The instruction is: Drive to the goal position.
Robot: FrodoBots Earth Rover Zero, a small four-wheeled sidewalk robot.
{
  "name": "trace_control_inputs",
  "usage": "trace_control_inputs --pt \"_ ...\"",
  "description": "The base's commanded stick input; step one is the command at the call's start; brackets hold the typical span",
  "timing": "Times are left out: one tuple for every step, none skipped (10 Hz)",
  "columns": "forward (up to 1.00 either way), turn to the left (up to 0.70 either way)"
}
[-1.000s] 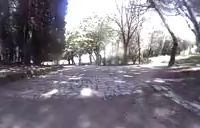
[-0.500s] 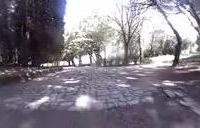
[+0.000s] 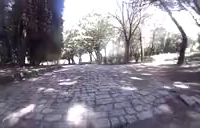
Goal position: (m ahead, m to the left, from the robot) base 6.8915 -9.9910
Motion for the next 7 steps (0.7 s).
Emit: trace_control_inputs --pt "0.85 0.0" --pt "0.85 0.0" --pt "0.85 0.0" --pt "0.85 0.0" --pt "0.85 0.0" --pt "0.85 0.0" --pt "0.85 0.0"
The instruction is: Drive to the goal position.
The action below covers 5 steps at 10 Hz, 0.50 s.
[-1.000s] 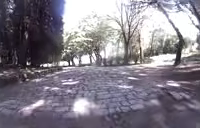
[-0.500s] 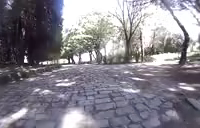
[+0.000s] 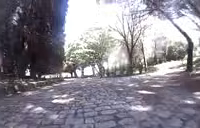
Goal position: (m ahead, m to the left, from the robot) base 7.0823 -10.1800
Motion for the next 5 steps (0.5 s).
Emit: trace_control_inputs --pt "0.85 0.0" --pt "0.85 0.0" --pt "0.85 0.0" --pt "0.85 0.0" --pt "0.85 0.0"
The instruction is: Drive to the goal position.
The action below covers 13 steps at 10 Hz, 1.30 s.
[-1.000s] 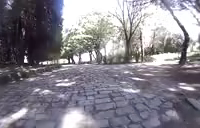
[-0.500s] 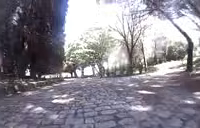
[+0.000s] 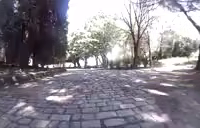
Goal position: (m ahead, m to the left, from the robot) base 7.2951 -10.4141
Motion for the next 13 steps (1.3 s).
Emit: trace_control_inputs --pt "0.85 0.0" --pt "0.85 0.0" --pt "0.85 0.0" --pt "0.85 0.0" --pt "0.85 -0.14" --pt "0.85 -0.29" --pt "0.85 -0.34" --pt "0.85 -0.34" --pt "0.85 -0.34" --pt "0.85 0.0" --pt "0.85 0.0" --pt "0.85 0.0" --pt "0.85 0.0"
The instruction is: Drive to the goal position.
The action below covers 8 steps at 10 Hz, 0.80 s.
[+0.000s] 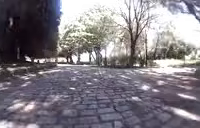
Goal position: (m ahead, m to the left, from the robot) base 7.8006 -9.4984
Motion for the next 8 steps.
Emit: trace_control_inputs --pt "0.85 0.0" --pt "0.85 0.0" --pt "0.85 0.0" --pt "0.85 -0.04" --pt "0.85 -0.05" --pt "0.85 -0.05" --pt "0.85 -0.11" --pt "0.85 -0.26"
